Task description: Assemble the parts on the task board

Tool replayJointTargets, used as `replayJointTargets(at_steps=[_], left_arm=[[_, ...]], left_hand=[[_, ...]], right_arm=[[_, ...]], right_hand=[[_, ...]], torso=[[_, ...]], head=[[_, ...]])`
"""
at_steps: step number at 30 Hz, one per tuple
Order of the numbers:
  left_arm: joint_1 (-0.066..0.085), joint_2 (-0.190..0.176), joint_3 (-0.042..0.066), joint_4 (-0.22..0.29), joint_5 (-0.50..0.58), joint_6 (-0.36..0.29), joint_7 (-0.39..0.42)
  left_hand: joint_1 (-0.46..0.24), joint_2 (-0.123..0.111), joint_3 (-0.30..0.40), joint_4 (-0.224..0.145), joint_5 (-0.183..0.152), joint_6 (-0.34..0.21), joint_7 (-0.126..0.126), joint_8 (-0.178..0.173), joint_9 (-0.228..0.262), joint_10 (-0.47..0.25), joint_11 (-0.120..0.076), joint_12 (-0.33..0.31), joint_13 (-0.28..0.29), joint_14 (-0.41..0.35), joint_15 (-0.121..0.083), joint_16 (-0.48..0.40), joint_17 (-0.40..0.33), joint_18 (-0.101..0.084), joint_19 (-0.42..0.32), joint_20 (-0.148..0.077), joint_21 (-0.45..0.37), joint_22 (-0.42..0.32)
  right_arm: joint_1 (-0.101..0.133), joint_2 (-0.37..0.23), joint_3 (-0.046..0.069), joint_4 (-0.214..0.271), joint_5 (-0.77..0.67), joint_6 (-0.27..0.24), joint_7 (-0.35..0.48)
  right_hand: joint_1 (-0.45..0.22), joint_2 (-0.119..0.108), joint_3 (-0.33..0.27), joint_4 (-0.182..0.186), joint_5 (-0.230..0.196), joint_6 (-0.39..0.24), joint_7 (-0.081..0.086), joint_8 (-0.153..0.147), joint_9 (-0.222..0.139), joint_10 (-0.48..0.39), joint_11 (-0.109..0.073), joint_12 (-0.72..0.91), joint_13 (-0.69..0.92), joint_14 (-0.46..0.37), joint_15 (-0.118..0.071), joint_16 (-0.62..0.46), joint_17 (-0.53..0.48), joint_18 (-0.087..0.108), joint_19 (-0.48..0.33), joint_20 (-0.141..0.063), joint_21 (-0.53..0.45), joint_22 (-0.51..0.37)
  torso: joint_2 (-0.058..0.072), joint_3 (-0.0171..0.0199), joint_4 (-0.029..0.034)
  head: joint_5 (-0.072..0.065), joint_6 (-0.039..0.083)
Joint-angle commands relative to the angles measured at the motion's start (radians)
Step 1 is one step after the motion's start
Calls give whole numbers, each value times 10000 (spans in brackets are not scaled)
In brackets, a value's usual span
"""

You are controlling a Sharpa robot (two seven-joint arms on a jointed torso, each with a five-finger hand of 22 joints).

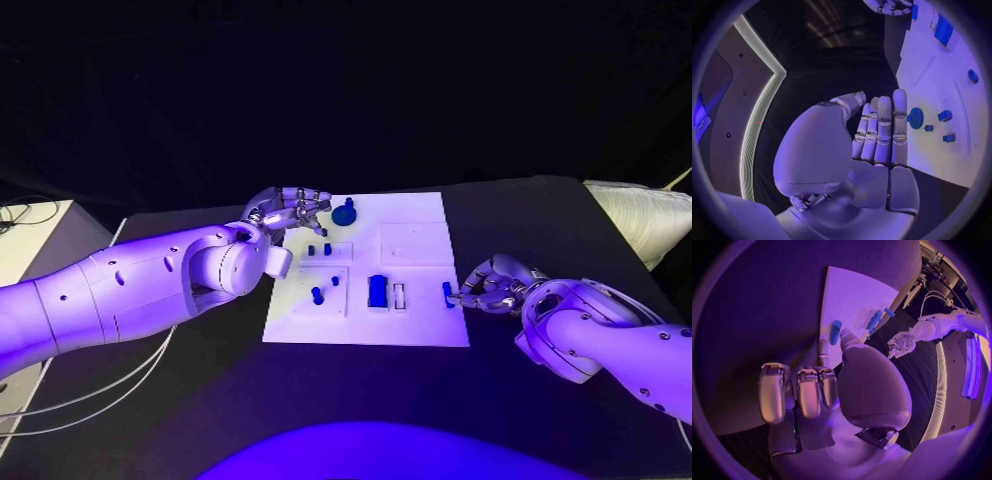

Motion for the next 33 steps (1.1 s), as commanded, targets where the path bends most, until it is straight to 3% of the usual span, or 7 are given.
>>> replayJointTargets(at_steps=[1, 15, 25, 33], left_arm=[[-3, 10, 11, 17, 9, 178, 75], [-3, 1, 11, 23, 4, 185, 64], [-3, -18, 11, 36, 3, 159, 80], [-3, -30, 11, 48, 2, 155, 81]], left_hand=[[-36, 19, -2, 79, 65, -49, 12, -11, 11, -51, -15, 67, 10, -56, 12, -42, 14, 153, 31, 39, -61, -16], [-36, 19, -2, 79, 65, -49, 12, -11, 11, -51, -15, 67, 10, -56, 12, -42, 14, 153, 31, 39, -61, -16], [-52, 23, -5, 105, 64, -46, 6, -2, 14, -62, -17, 94, 24, -57, 14, -35, 24, 154, 37, 44, -82, -28], [-52, 23, -5, 105, 64, -46, 6, -2, 14, -62, -17, 94, 24, -57, 14, -35, 24, 154, 37, 44, -82, -28]], right_arm=[[-19, 76, 1, -36, -338, 139, -248], [-99, 500, -7, -382, -1184, 387, -380], [-185, 771, -31, -718, -1801, 905, -766], [-243, 934, -79, -830, -2138, 1364, -964]], right_hand=[[-106, 21, -45, 24, -43, 70, 25, -7, -11, 1044, -39, 60, 2634, 1061, -14, 43, 2634, -157, 874, -16, 14, 2335], [-40, 2, -27, -15, -65, 104, -1, 20, -2, 1044, -57, 60, 2634, 1061, -23, 43, 2634, -160, 876, -21, 31, 2339], [589, -54, 211, -62, -317, 87, -22, 36, -10, 1044, -82, 60, 2634, 1061, -49, 43, 2634, -162, 875, -43, 43, 2342], [1033, -139, 377, -117, -169, 101, -34, 32, -32, 1044, -94, 60, 2634, 1061, -60, 43, 2634, -167, 877, -49, 68, 2348]], torso=[[-10, -5, -12], [-3, -10, 7], [-6, -15, 3], [-8, -18, -2]], head=[[-1, -34], [-29, -74], [-25, -104], [-32, -127]])
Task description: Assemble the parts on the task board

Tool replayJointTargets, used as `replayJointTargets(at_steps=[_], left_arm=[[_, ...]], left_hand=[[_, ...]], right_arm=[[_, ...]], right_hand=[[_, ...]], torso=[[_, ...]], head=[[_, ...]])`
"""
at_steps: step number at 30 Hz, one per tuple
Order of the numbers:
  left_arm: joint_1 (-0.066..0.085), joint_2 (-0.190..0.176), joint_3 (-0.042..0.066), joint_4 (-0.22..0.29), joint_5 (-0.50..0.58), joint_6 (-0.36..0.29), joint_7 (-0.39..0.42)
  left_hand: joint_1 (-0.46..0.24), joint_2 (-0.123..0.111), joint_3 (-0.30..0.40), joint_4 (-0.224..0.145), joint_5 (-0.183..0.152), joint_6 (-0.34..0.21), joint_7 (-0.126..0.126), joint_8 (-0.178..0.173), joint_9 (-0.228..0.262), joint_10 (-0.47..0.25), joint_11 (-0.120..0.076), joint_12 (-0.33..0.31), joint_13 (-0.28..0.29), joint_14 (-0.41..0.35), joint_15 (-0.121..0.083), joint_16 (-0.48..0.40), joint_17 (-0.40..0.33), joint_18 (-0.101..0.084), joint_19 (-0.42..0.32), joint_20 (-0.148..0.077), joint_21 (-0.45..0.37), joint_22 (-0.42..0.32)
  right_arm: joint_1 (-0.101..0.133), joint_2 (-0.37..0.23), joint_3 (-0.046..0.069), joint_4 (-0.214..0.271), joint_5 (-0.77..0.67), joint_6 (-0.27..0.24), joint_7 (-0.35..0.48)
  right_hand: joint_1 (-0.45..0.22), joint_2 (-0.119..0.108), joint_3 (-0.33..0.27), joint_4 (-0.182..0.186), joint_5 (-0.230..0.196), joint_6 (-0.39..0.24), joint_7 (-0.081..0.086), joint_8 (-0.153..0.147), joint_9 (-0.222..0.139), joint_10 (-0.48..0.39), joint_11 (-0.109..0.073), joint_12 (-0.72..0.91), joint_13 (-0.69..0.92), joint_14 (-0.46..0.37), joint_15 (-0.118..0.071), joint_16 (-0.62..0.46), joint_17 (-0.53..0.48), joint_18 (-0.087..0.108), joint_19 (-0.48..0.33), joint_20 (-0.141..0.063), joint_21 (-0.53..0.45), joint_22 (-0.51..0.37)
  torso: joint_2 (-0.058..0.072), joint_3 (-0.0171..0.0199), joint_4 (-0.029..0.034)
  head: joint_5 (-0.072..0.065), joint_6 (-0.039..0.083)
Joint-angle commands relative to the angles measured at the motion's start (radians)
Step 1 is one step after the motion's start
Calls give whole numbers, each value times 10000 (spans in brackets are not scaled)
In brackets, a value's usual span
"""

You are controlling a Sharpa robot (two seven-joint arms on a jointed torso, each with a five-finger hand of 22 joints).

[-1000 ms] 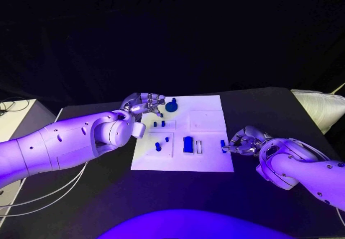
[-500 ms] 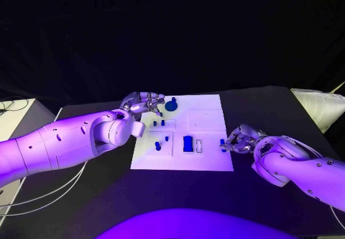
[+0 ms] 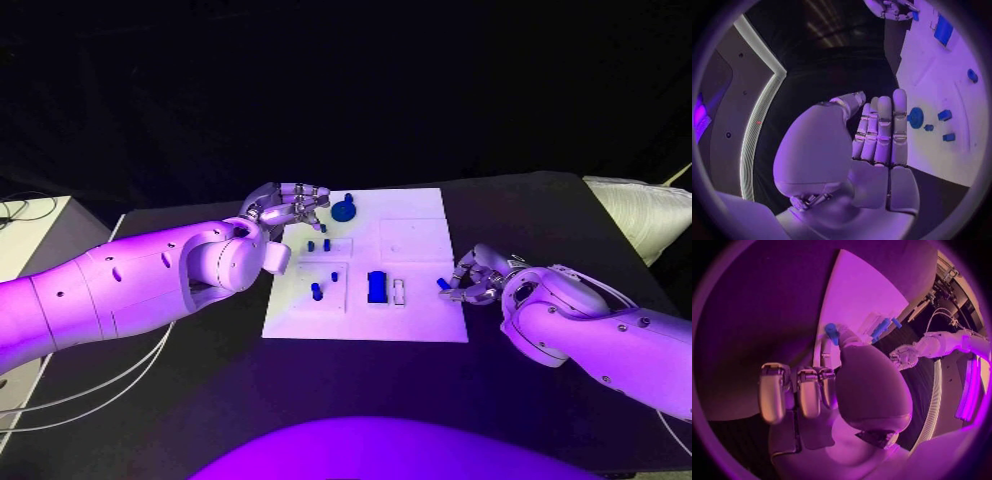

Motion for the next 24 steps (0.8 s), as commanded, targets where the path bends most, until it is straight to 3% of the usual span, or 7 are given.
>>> replayJointTargets(at_steps=[1, 3, 7, 8, 10, 15, 24], left_arm=[[-1, 0, 9, 32, 3, 141, 87], [-1, -6, 9, 35, 1, 139, 85], [-1, -16, 9, 43, -3, 137, 85], [-1, -18, 9, 46, -4, 137, 84], [-1, -23, 9, 53, -6, 136, 84], [-1, -34, 9, 61, -7, 131, 88], [-1, -52, 9, 67, -8, 126, 83]], left_hand=[[-52, 23, 10, 34, 64, -46, 6, -2, 14, -62, -17, 26, 9, -57, 14, -35, 10, 153, 37, 44, -13, -9], [-52, 23, 10, 34, 64, -46, 6, -2, 14, -62, -17, 26, 9, -57, 14, -35, 10, 153, 37, 44, -13, -9], [-50, 25, 13, 37, 65, -46, 5, 0, 15, -65, -18, 35, 14, -58, 13, -34, 12, 153, 40, 44, -19, -12], [-50, 25, 13, 37, 65, -46, 5, 0, 15, -65, -18, 35, 14, -58, 13, -34, 12, 153, 40, 44, -19, -12], [-50, 25, 13, 37, 65, -46, 5, 0, 15, -65, -18, 35, 14, -58, 13, -34, 12, 153, 40, 44, -19, -12], [-40, 26, 17, 32, 67, -47, 3, 1, 15, -67, -20, 39, 16, -59, 11, -34, 14, 154, 42, 43, -21, -13], [-40, 26, 17, 32, 67, -47, 3, 1, 15, -67, -20, 39, 16, -59, 11, -34, 14, 154, 42, 43, -21, -13]], right_arm=[[-159, 37, -120, -83, -478, 953, -485], [-168, 49, -127, -81, -539, 1025, -527], [-176, 62, -135, -72, -591, 1037, -593], [-178, 62, -136, -65, -581, 1001, -604], [-180, 57, -138, -49, -484, 892, -611], [-183, 28, -139, 12, 160, 484, -535], [-104, -70, -95, 557, 1818, -346, -44]], right_hand=[[197, -22, 87, -10, 102, -1, 10, -65, -1207, 1044, -95, 60, 2627, 1061, -61, 43, 2634, -169, 878, -50, 78, 2353], [533, -66, 265, -81, 550, 13, 2, -87, -1238, 1044, -104, 60, 2627, 1061, -72, 43, 2634, -170, 878, -60, 83, 2354], [857, -63, 591, -117, 818, 58, -7, -125, -1292, 1044, -114, 60, 2627, 1061, -80, 43, 2634, -170, 877, -67, 84, 2354], [953, -91, 835, -105, 1227, 87, 1, -154, -1330, 1044, -112, 60, 2627, 1061, -81, 43, 2634, -169, 877, -78, 83, 2354], [943, -157, 1282, -47, 1825, 149, -13, -175, -1374, 1044, -136, 60, 2627, 1061, -87, 43, 2634, -171, 879, -83, 94, 2357], [741, -111, 1909, -15, 2474, 182, -63, -125, -1357, 1044, -170, 60, 2627, 1061, -123, 43, 2634, -176, 885, -107, 124, 2364], [395, -53, 2381, -25, 2697, 144, -98, -16, -1273, 1044, -200, 60, 2627, 1061, -153, 43, 2634, -181, 890, -136, 151, 2370]], torso=[[-2, -1, -5], [-6, -4, -4], [-4, -9, -1], [-4, -11, 4], [-4, -13, 7], [-7, -4, 11], [-5, -1, 5]], head=[[-4, -5], [-11, -17], [-16, -17], [-11, -16], [-11, -16], [8, -15], [47, -15]])
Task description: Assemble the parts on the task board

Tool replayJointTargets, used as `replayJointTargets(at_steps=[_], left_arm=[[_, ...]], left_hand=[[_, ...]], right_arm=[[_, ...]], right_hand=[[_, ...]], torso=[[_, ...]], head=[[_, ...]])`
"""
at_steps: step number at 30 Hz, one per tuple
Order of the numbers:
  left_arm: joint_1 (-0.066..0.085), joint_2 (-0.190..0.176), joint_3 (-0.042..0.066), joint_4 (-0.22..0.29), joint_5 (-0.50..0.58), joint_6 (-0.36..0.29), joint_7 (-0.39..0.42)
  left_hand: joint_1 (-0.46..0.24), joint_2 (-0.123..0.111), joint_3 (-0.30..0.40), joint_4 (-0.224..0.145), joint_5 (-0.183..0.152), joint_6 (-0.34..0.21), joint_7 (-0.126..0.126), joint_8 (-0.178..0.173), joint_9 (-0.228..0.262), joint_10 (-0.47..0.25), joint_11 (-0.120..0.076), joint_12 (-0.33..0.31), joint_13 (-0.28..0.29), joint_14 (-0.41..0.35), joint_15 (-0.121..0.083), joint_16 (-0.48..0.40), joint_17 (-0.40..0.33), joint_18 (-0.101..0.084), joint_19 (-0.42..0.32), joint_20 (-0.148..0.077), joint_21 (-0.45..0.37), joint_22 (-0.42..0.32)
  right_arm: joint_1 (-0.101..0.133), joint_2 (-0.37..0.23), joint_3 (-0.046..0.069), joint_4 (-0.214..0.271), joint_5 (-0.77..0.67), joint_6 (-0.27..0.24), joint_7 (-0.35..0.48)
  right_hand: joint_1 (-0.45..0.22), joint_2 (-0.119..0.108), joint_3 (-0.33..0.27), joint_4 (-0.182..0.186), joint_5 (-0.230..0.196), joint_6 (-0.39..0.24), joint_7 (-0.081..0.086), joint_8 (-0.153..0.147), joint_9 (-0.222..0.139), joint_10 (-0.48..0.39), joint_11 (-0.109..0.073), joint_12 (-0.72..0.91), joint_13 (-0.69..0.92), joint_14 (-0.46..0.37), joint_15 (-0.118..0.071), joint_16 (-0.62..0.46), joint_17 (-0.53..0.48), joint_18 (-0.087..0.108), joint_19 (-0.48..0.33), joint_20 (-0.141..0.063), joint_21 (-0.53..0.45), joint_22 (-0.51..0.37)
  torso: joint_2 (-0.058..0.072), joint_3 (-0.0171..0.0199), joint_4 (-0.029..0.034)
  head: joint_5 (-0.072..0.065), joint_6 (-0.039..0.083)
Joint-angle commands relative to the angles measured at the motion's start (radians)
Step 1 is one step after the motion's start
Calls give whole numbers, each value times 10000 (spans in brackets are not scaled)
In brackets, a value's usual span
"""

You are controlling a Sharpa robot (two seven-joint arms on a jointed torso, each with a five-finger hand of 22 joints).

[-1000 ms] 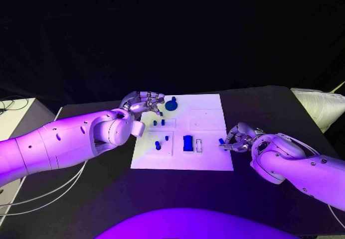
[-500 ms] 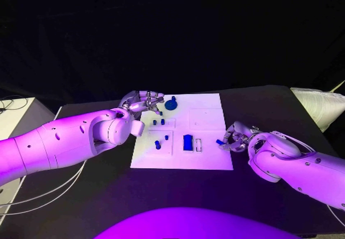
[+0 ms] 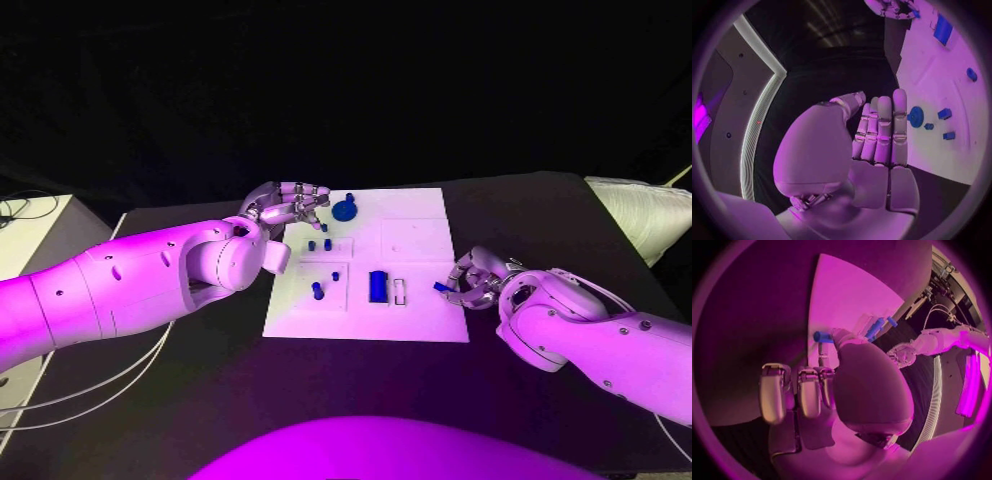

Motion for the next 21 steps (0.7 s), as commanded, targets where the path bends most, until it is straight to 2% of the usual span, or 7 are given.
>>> replayJointTargets(at_steps=[1, 7, 12, 15, 18, 21], left_arm=[[0, 4, 8, 31, -5, 127, 80], [1, 2, 8, 36, -5, 127, 70], [1, 5, 8, 48, -5, 126, 58], [2, 6, 8, 65, -4, 122, 47], [2, 6, 8, 85, -4, 124, 39], [2, 6, 8, 98, -4, 126, 34]], left_hand=[[-40, 25, 16, 33, 67, -47, 4, 1, 15, -67, -20, 39, 9, -59, 11, -34, 15, 154, 42, 43, -21, -15], [-34, 34, 24, 36, 70, -46, 4, 4, 16, -71, -20, 47, 13, -61, 10, -35, 18, 155, 45, 42, -25, -17], [-35, 36, 25, 39, 70, -45, 5, 5, 17, -72, -20, 50, 15, -62, 11, -35, 18, 155, 47, 42, -27, -18], [-91, 69, 26, 100, 70, -44, 11, 9, 18, -84, -13, 60, 20, -60, 18, -33, 23, 151, 50, 48, -42, -27], [-91, 69, 26, 100, 70, -44, 11, 9, 18, -84, -13, 60, 20, -60, 18, -33, 23, 151, 50, 48, -42, -27], [-91, 69, 26, 100, 70, -44, 11, 9, 18, -84, -13, 60, 20, -60, 18, -33, 23, 151, 50, 48, -42, -27]], right_arm=[[-57, -6, -74, 186, 1345, -134, 53], [31, 102, -48, 390, 1925, -388, 245], [56, 368, -41, 317, 2318, -267, 304], [58, 563, -46, 179, 2496, -113, 275], [45, 716, -53, 63, 2579, -46, 213], [32, 846, -57, -42, 2591, -59, 139]], right_hand=[[-175, -43, 604, -495, 53, 34, -41, 87, 66, 1041, -59, 60, 2631, 1062, -79, 43, 2634, -180, 889, -65, 60, 2362], [-300, -53, 699, -497, 87, 11, -41, 121, 96, 1041, -60, 60, 2631, 1062, -82, 43, 2634, -179, 888, -71, 56, 2361], [-621, -106, 816, -472, 3, -22, -39, 187, 150, 1041, -58, 60, 2631, 1062, -81, 43, 2634, -182, 890, -75, 69, 2364], [-1021, -79, 900, -435, -316, -41, -41, 249, 197, 1041, -59, 60, 2631, 1062, -80, 43, 2634, -184, 892, -72, 82, 2367], [-1229, -129, 899, -433, -452, -54, -36, 277, 217, 1041, -53, 60, 2631, 1062, -77, 43, 2634, -183, 891, -71, 79, 2366], [-1411, -180, 862, -422, -528, -59, -27, 296, 230, 1041, -46, 60, 2631, 1062, -72, 43, 2634, -184, 891, -67, 82, 2366]], torso=[[3, 6, -8], [3, -4, -15], [5, -3, 0], [5, -11, -1], [15, -11, -6], [15, 6, -2]], head=[[7, 10], [6, 27], [13, 5], [53, -22], [51, -22], [60, -30]])
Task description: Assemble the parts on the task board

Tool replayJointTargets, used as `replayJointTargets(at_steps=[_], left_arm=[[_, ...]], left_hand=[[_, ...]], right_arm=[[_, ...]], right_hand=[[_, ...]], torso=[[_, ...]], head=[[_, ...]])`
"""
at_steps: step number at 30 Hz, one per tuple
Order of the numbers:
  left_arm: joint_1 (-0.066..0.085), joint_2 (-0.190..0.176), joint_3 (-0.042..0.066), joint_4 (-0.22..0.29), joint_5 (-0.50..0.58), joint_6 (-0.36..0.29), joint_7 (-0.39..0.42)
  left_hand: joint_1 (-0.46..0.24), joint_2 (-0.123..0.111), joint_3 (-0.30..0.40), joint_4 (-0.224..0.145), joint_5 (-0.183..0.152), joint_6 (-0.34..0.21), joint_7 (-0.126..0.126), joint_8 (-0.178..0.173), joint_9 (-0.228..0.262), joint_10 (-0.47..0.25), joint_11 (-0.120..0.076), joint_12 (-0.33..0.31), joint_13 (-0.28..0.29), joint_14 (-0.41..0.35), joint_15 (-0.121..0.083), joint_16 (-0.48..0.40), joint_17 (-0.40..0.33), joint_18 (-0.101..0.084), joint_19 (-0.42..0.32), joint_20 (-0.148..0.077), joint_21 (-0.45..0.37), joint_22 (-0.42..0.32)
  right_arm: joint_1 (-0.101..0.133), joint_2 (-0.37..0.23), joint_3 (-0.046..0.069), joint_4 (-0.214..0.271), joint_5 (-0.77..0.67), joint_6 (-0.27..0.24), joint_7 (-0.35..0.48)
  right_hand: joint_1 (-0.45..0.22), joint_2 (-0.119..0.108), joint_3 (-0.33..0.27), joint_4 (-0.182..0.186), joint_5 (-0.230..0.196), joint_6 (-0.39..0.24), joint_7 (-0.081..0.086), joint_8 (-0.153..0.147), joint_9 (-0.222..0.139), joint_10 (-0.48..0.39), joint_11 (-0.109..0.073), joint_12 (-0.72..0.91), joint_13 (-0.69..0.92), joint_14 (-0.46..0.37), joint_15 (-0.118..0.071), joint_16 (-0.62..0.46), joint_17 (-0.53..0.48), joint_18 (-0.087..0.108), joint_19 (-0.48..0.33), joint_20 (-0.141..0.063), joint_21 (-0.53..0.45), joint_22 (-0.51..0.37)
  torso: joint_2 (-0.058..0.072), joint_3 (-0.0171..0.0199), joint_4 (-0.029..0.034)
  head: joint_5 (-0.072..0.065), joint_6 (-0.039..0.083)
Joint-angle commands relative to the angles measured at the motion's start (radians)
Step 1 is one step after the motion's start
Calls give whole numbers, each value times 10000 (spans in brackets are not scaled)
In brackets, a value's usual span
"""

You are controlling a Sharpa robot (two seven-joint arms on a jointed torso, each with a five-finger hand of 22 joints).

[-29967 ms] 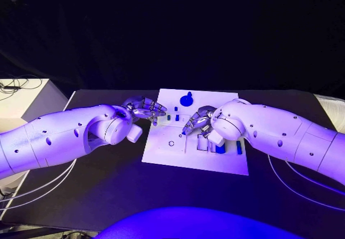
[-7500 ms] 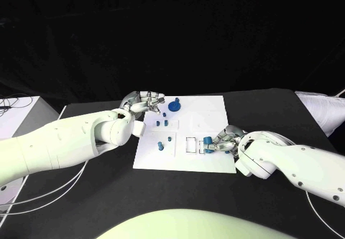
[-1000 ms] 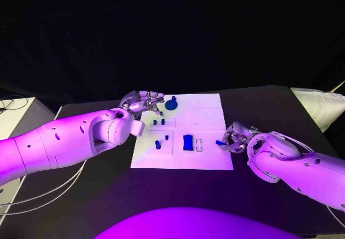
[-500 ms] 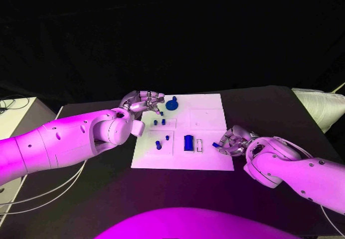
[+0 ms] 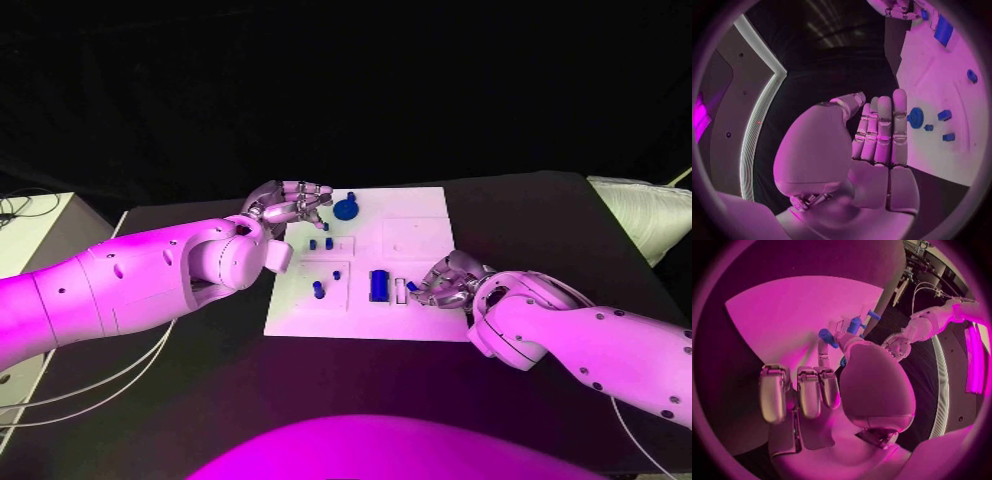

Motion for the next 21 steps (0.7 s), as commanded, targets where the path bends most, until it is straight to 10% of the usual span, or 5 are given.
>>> replayJointTargets(at_steps=[1, 21], left_arm=[[2, 12, 7, 40, -4, 127, 43], [3, -1, 7, 40, -3, 123, 18]], left_hand=[[-38, 16, -15, 58, 69, -44, 11, 9, 9, -84, -13, 60, 9, -60, 19, -33, 15, 151, 50, 48, -43, -9], [-46, 28, -8, 74, 71, -46, 8, 11, 10, -92, -14, 65, 12, -60, 19, -32, 17, 152, 53, 49, -51, -13]], right_arm=[[-18, 97, -5, -91, 307, 162, -11], [-22, 431, -3, -307, 274, 226, -95]], right_hand=[[-163, -23, -34, 21, -89, -33, -48, 62, -12, 1041, -46, 60, 2633, 1062, -72, 43, 2634, -182, 890, -68, 40, 2366], [-823, -167, -288, 38, -554, -56, -24, 98, 5, 1041, -22, 60, 2633, 1062, -51, 43, 2634, -180, 887, -51, 27, 2362]], torso=[[2, 15, 6], [-1, 15, -3]], head=[[10, -11], [57, -33]])
